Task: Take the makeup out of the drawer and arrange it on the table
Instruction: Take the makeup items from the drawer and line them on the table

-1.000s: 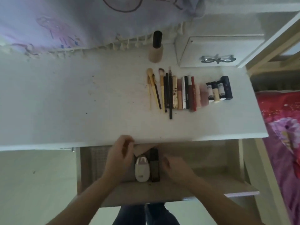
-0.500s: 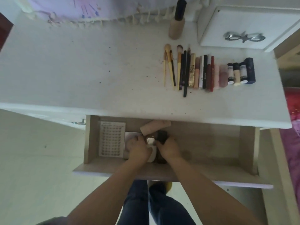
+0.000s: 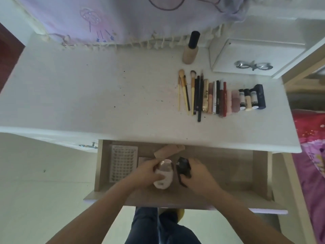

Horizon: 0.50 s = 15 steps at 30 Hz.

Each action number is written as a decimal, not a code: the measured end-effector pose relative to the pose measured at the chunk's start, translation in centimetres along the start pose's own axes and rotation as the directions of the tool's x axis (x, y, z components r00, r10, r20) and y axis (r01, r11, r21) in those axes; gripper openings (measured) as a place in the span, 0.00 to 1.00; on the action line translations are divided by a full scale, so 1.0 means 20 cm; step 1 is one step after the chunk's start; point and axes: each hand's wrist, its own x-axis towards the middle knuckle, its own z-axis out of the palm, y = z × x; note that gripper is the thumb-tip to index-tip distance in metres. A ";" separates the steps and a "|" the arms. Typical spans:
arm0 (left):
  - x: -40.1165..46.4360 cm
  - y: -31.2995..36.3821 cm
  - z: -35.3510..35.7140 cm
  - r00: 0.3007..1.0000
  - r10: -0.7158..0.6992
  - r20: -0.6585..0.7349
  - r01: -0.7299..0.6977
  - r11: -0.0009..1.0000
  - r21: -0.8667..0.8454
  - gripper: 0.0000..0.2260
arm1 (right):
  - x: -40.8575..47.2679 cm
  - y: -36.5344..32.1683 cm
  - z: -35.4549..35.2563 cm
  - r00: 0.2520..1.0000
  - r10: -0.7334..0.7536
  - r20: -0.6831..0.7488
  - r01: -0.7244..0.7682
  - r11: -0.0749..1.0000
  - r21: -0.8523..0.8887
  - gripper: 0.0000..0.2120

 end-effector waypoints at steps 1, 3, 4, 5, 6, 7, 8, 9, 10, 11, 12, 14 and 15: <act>-0.05 0.03 -0.11 0.999 0.033 0.010 -0.032 0.999 -0.044 0.14 | -0.04 -0.04 -0.08 0.998 -0.057 -0.009 0.057 0.998 0.006 0.16; -0.14 0.11 -0.35 0.993 0.112 -0.035 -0.116 0.983 -0.139 0.12 | -0.09 -0.16 -0.26 0.990 -0.135 -0.036 0.137 0.988 0.065 0.14; -0.16 0.16 -0.48 0.985 0.144 -0.099 -0.157 0.977 -0.140 0.10 | -0.08 -0.23 -0.36 0.986 -0.150 -0.066 0.158 0.980 0.125 0.14; -0.15 0.21 -0.61 0.968 0.172 -0.181 -0.195 0.974 -0.117 0.10 | -0.05 -0.31 -0.46 0.979 -0.164 -0.122 0.185 0.965 0.188 0.15; -0.12 0.26 -0.72 0.943 0.197 -0.270 -0.231 0.968 -0.101 0.10 | 0.01 -0.38 -0.56 0.961 -0.176 -0.211 0.223 0.949 0.224 0.15; -0.07 0.32 -0.83 0.910 0.218 -0.352 -0.270 0.957 -0.105 0.11 | 0.09 -0.46 -0.64 0.930 -0.185 -0.316 0.263 0.938 0.225 0.15; 0.00 0.37 -0.92 0.875 0.234 -0.424 -0.308 0.944 -0.115 0.11 | 0.18 -0.53 -0.72 0.891 -0.188 -0.413 0.293 0.933 0.209 0.14; 0.08 0.42 -0.99 0.840 0.241 -0.487 -0.337 0.934 -0.120 0.12 | 0.29 -0.60 -0.78 0.853 -0.180 -0.490 0.309 0.931 0.195 0.13; 0.18 0.47 -1.06 0.804 0.235 -0.546 -0.353 0.928 -0.120 0.11 | 0.40 -0.67 -0.82 0.823 -0.160 -0.545 0.314 0.928 0.201 0.12; 0.28 0.50 -1.11 0.769 0.220 -0.600 -0.358 0.926 -0.120 0.11 | 0.52 -0.72 -0.86 0.802 -0.135 -0.582 0.314 0.924 0.220 0.11; 0.38 0.53 -1.15 0.738 0.203 -0.644 -0.355 0.928 -0.115 0.11 | 0.64 -0.77 -0.88 0.785 -0.112 -0.609 0.311 0.922 0.231 0.11; 0.56 0.57 -1.20 0.701 0.176 -0.691 -0.331 0.939 -0.097 0.10 | 0.85 -0.84 -0.88 0.757 -0.084 -0.648 0.277 0.939 0.202 0.09; 0.64 0.59 -1.22 0.695 0.167 -0.699 -0.326 0.940 -0.099 0.11 | 0.94 -0.86 -0.87 0.748 -0.073 -0.660 0.248 0.953 0.176 0.09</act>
